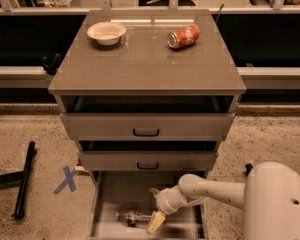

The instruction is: Pick water bottle from bottom drawer and place on counter

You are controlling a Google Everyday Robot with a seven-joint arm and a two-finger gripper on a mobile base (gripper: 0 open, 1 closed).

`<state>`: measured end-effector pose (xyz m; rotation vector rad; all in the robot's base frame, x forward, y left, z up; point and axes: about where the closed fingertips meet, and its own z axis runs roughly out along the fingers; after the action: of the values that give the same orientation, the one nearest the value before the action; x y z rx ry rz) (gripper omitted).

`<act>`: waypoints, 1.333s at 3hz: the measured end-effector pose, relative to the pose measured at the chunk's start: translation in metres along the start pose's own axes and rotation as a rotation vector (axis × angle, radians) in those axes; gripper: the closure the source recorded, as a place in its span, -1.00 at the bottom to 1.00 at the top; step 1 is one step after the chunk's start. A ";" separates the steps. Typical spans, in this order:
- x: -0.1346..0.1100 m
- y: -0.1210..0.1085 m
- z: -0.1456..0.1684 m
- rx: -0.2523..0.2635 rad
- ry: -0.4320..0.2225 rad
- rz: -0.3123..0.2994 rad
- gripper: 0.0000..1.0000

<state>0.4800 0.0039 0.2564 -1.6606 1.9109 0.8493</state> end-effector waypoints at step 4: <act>-0.001 -0.047 0.112 0.007 0.007 -0.044 -1.00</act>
Offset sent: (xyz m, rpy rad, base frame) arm 0.0320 0.0732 -0.0782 0.0326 -0.0072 -0.0049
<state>0.5205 0.0807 0.1717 -1.6978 1.8729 0.8198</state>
